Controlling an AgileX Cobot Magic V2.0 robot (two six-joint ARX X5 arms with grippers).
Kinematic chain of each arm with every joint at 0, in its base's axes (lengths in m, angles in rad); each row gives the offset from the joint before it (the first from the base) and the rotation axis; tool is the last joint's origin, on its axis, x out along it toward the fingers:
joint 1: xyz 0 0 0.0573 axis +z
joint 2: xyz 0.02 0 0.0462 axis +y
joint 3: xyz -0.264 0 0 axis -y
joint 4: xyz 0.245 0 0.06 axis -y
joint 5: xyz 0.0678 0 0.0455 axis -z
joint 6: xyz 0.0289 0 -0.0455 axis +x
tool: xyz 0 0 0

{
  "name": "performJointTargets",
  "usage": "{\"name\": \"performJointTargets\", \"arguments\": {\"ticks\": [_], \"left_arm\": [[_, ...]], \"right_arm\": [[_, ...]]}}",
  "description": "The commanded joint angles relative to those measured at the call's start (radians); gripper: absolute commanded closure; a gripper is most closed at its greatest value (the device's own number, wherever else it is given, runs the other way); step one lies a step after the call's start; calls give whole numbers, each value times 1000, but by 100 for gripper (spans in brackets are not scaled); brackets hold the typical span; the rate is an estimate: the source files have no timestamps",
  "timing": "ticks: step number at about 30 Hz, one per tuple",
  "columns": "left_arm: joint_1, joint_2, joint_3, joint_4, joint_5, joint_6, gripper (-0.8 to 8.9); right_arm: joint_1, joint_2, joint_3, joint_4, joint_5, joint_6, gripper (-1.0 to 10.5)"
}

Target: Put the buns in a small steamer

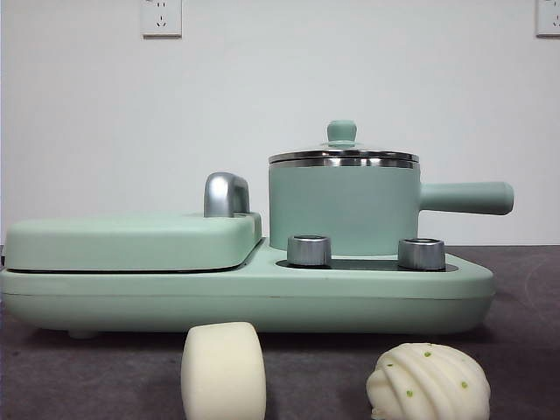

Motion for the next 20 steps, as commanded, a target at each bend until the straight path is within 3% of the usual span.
{"name": "performJointTargets", "arguments": {"ticks": [1, 8, 20], "left_arm": [[-20, 53, 75, 10, 36, -20, 798], [-66, 285, 328, -85, 156, 5, 798], [-125, 697, 767, -318, 473, 129, 798]], "right_arm": [[11, 25, 93, -67, -14, 47, 935], [18, 158, 380, -274, -132, 12, 935], [18, 453, 784, -541, -387, -247, 935]]}}
